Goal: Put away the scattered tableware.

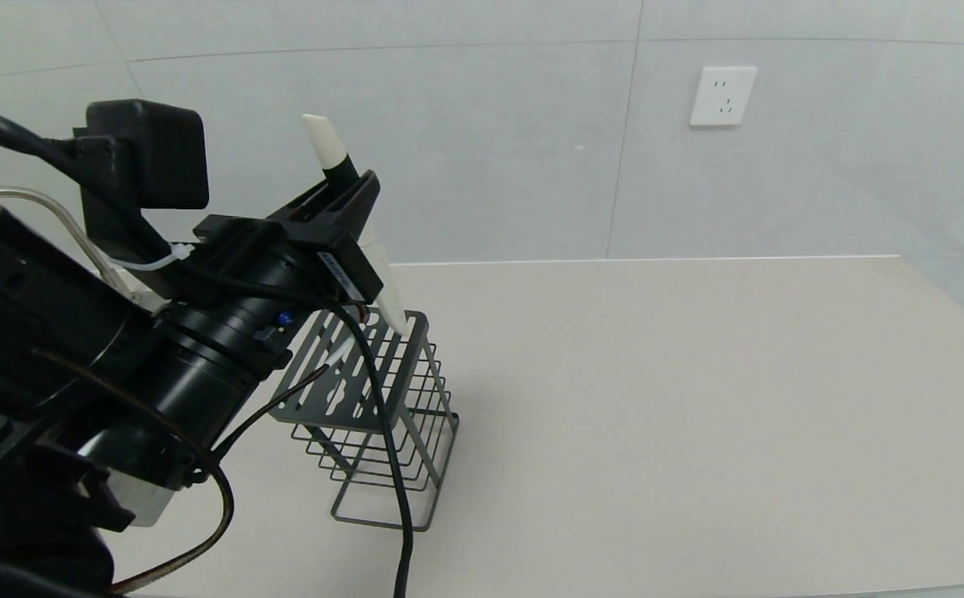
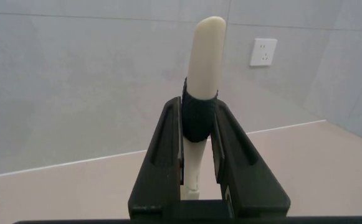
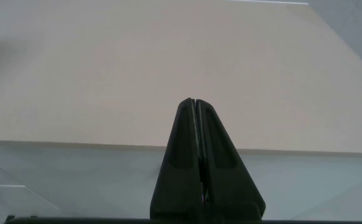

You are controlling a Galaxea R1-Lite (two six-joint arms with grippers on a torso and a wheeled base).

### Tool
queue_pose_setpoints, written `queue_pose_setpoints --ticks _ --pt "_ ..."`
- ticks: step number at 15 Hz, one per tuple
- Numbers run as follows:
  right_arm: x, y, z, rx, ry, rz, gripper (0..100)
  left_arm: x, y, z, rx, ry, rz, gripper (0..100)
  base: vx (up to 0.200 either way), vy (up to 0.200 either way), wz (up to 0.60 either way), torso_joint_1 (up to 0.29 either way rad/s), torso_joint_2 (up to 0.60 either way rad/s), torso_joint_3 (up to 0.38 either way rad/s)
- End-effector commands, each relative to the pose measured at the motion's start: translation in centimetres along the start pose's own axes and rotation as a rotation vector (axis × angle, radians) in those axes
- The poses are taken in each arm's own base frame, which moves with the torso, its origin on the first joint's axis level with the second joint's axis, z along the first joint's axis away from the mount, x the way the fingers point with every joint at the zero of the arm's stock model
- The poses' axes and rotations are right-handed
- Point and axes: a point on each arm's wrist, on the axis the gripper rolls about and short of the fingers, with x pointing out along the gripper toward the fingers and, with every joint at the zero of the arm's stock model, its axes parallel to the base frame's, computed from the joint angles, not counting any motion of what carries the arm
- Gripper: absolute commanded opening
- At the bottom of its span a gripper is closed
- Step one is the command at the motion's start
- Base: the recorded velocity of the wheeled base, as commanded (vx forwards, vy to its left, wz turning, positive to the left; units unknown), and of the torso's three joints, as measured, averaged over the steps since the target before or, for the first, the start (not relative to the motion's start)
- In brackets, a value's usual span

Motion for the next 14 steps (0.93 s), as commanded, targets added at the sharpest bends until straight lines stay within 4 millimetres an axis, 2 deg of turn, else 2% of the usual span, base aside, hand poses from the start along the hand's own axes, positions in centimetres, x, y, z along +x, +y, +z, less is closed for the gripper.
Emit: queue_pose_setpoints --ticks 1,14 --pt "0.01 0.00 -0.01 0.000 0.001 0.000 0 0.08 0.11 -0.12 0.002 0.002 0.003 0 0.000 0.000 0.00 0.000 0.00 0.000" --pt "0.01 0.00 -0.01 0.000 0.001 0.000 0 0.17 0.09 -0.90 0.008 0.027 0.001 0 0.000 0.000 0.00 0.000 0.00 0.000"
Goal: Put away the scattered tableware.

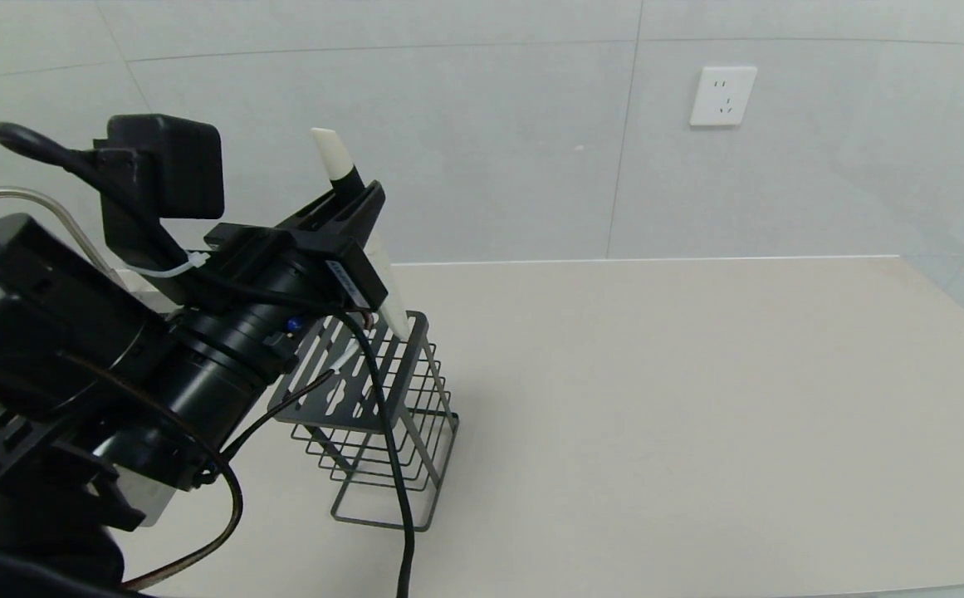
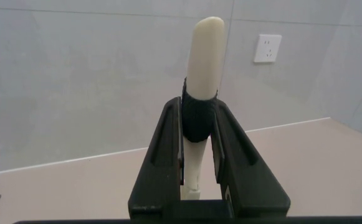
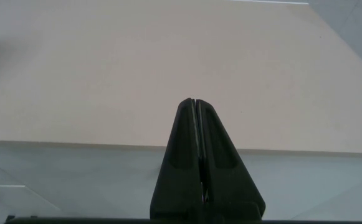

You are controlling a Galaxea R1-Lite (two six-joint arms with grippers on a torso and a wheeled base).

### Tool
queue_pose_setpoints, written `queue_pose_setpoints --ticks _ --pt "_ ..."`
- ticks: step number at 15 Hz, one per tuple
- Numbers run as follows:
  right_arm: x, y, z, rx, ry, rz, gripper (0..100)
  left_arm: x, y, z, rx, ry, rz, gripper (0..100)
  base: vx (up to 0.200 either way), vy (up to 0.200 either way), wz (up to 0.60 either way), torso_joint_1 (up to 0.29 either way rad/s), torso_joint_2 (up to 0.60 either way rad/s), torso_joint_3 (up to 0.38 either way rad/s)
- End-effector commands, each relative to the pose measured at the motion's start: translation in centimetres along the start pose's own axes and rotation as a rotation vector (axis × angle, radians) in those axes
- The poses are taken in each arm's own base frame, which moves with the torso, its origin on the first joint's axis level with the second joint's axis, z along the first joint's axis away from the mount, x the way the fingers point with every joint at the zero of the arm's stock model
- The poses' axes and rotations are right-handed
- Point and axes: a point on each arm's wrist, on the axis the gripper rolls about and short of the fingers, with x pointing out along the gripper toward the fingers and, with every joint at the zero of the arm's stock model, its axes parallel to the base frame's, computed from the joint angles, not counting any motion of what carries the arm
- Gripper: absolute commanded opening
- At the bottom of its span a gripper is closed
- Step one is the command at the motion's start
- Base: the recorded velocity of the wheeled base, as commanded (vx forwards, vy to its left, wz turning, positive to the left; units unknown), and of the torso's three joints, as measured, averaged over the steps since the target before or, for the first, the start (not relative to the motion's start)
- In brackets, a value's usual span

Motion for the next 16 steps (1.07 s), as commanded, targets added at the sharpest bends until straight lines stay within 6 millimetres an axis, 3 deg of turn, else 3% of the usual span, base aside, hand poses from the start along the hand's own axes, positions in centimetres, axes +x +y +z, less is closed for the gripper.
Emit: queue_pose_setpoints --ticks 1,16 --pt "0.0 0.0 0.0 -0.001 0.001 0.000 0 0.1 0.0 -0.2 0.001 0.005 0.000 0 0.000 0.000 0.00 0.000 0.00 0.000" --pt "0.0 0.0 0.0 -0.001 0.001 0.000 0 -1.0 0.1 -2.2 0.021 0.092 -0.004 0 0.000 0.000 0.00 0.000 0.00 0.000"
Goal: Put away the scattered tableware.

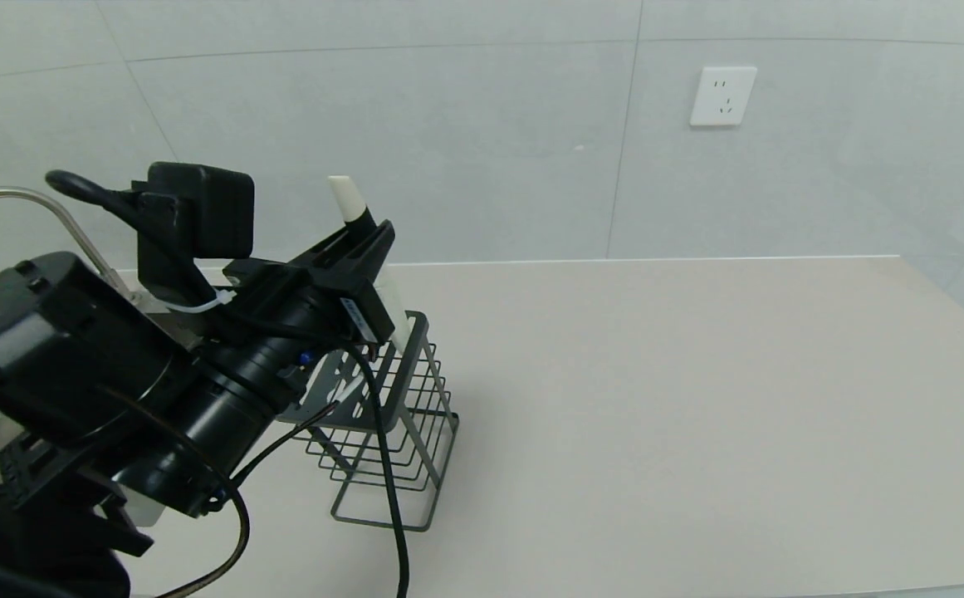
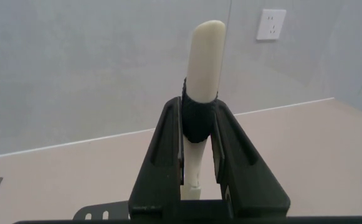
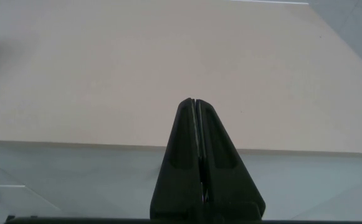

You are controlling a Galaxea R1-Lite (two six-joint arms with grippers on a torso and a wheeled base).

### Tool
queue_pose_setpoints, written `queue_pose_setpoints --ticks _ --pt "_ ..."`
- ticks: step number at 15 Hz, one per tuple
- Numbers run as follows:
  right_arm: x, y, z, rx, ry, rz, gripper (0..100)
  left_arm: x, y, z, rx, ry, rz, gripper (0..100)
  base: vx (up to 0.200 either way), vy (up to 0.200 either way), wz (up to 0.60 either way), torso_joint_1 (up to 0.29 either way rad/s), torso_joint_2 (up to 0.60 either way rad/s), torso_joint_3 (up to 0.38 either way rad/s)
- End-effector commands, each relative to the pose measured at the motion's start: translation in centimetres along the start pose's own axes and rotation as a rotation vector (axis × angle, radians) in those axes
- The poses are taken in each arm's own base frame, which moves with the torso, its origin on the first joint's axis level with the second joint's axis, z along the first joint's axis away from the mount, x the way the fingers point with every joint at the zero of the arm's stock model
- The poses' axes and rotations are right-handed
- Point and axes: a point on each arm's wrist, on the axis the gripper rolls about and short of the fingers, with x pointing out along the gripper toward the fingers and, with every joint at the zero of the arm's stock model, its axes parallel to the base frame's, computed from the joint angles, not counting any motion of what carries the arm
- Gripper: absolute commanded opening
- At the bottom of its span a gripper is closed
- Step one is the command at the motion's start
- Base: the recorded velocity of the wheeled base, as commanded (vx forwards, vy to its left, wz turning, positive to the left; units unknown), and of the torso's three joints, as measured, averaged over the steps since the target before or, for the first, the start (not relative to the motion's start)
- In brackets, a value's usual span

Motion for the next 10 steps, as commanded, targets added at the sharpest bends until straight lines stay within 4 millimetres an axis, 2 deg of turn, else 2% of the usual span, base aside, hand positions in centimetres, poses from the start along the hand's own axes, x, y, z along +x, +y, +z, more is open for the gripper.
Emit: queue_pose_setpoints --ticks 1,10 --pt "0.0 0.0 0.0 0.000 0.001 0.000 0 -0.1 0.0 -0.5 0.005 0.020 0.000 0 0.000 0.000 0.00 0.000 0.00 0.000" --pt "0.0 0.0 0.0 0.000 0.001 0.000 0 -0.2 0.0 -1.8 0.009 0.067 -0.002 0 0.000 0.000 0.00 0.000 0.00 0.000"
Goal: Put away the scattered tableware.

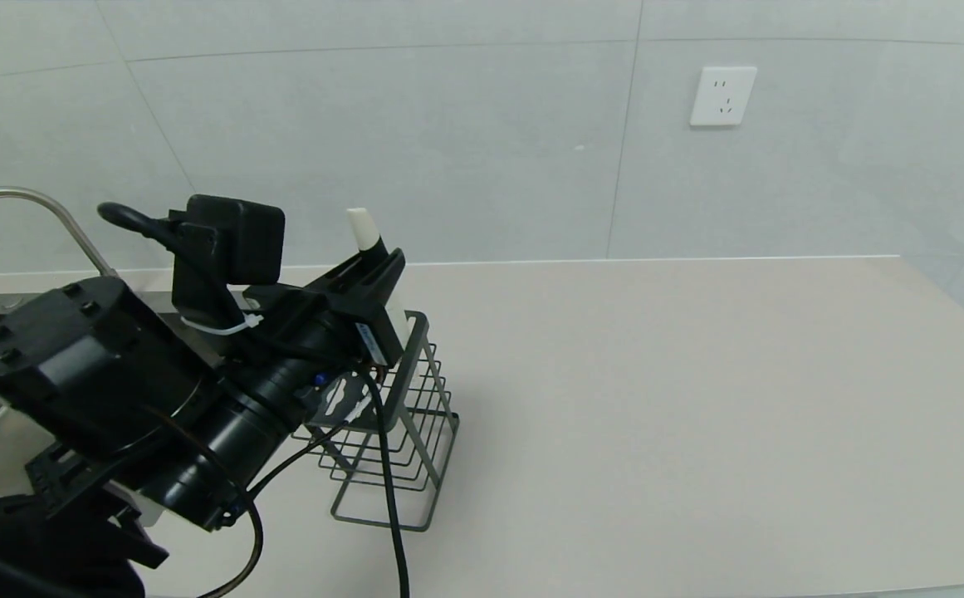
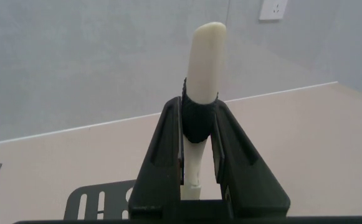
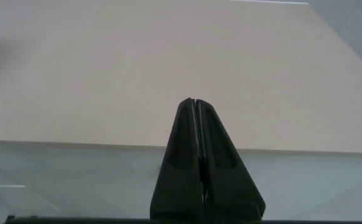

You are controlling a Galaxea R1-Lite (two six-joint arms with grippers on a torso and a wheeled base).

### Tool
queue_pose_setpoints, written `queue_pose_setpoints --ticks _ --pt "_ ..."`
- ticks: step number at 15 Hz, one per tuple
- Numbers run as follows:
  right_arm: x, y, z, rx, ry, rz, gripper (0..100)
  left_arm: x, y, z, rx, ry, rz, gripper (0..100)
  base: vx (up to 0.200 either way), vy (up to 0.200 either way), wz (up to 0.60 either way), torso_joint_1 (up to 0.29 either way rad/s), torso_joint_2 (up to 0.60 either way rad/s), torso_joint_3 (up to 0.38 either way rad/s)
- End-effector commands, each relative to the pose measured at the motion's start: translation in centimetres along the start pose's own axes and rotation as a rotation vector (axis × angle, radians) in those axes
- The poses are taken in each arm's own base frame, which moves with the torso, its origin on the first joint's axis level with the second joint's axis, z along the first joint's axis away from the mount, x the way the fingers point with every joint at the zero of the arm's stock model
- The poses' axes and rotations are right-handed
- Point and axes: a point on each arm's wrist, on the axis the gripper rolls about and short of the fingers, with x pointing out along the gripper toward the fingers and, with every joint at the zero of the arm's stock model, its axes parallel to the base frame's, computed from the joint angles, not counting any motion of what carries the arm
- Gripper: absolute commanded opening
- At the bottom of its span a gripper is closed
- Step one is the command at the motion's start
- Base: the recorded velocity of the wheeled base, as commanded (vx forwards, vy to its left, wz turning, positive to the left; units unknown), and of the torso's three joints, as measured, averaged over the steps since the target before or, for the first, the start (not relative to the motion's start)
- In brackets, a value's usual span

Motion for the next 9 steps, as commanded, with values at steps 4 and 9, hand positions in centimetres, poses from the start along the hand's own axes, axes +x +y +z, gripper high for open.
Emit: queue_pose_setpoints --ticks 4,9 --pt "0.01 0.00 0.01 0.000 0.001 0.000 0 0.05 -0.05 -0.80 -0.001 0.028 -0.002 0 0.000 0.000 0.00 0.000 0.00 0.000" --pt "0.01 0.00 0.01 0.000 0.001 0.000 0 0.00 -0.05 -1.16 0.001 0.043 -0.003 0 0.000 0.000 0.00 0.000 0.00 0.000"
